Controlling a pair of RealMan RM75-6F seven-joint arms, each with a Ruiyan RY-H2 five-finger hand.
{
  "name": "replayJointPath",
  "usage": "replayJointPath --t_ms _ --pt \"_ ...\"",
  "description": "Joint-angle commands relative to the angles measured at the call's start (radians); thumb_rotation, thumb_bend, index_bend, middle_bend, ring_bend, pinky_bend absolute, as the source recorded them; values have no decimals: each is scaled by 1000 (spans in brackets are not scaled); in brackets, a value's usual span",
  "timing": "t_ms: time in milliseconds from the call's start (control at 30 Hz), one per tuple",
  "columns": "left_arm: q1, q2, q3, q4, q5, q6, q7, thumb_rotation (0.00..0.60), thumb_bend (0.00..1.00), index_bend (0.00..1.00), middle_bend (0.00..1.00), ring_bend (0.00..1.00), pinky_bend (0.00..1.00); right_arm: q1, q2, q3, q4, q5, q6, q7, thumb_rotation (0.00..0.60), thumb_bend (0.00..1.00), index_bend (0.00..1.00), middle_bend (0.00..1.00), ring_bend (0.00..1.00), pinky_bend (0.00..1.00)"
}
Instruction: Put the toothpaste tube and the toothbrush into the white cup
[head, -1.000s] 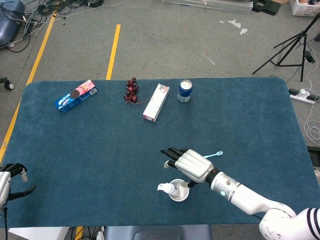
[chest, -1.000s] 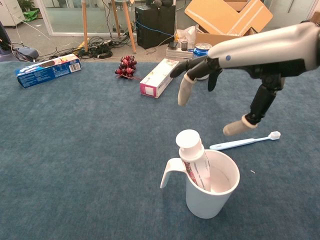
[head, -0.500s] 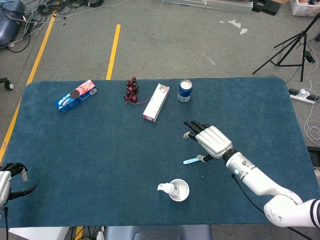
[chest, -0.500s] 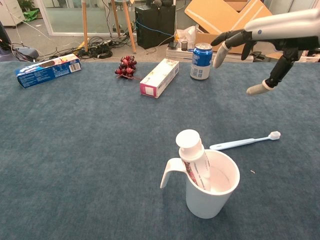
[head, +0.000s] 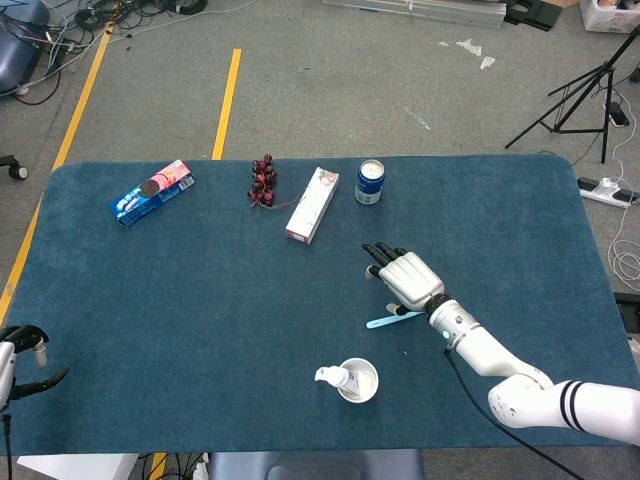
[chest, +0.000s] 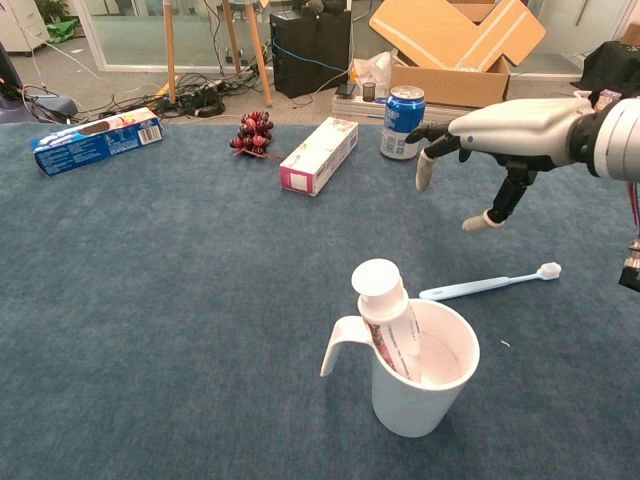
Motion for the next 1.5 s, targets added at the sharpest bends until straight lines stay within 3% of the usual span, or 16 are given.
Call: replayJointPath --t_ms 33,300,1000,1500 --pt "1 2 -1 -1 -2 0 -2 600 0 751 449 358 399 -4 -51 -6 54 -15 -4 -3 600 136 351 0 0 240" --pt "3 7 -3 -1 -7 0 -10 600 0 769 449 358 399 -16 -131 -11 152 -75 -15 47 600 136 374 0 0 239" --pt "4 6 -6 -5 -12 -1 2 600 0 778 449 359 399 -101 -185 -67 255 -255 53 134 600 138 415 0 0 240" --pt "5 7 -6 -5 -12 0 1 600 0 777 449 359 399 -120 -237 -68 332 -298 34 171 600 141 429 0 0 240"
